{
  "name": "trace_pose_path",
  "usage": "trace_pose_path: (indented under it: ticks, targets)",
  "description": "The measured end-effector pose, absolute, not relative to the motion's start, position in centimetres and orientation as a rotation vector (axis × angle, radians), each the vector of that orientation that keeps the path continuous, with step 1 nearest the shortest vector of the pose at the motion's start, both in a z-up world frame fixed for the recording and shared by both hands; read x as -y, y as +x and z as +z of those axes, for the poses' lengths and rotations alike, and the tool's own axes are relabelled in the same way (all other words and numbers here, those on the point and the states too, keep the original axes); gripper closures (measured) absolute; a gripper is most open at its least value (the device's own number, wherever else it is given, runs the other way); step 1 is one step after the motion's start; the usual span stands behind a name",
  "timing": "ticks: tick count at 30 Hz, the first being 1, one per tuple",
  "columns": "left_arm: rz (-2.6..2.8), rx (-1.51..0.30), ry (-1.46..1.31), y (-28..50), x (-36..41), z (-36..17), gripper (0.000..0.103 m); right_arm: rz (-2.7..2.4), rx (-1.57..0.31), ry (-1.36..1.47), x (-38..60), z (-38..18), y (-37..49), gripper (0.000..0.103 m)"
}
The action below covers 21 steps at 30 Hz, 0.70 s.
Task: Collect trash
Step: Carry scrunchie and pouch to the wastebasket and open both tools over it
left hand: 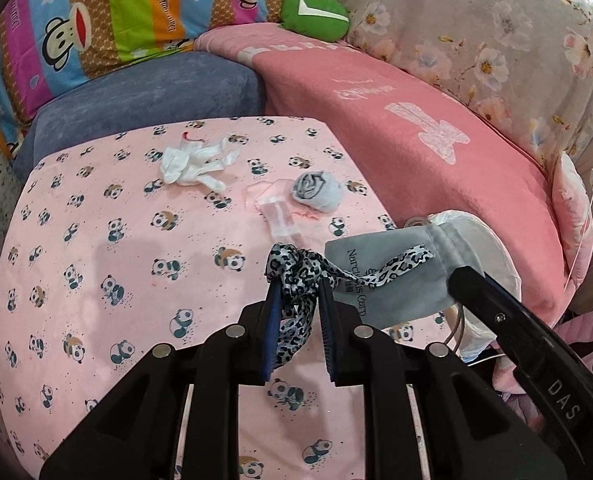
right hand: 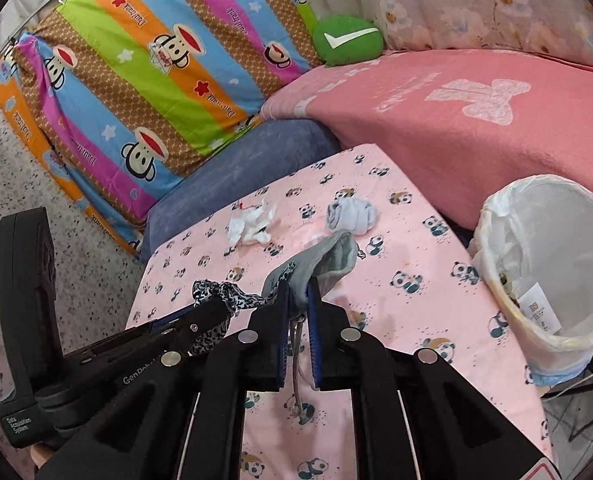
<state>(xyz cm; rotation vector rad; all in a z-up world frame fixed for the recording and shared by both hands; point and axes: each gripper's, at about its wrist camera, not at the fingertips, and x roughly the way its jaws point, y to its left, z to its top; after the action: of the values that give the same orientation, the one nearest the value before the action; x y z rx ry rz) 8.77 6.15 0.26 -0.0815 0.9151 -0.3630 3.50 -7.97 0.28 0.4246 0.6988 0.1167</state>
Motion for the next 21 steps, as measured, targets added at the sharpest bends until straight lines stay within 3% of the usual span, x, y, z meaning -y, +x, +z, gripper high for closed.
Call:
trace_pose_path:
  ticks: [21]
  targets:
    - [-0.624,-0.879,0.125,7.4,9.9,2.2,0.085,-0.164,-0.554,0.543,24.6,2.2,-2.3,0.092]
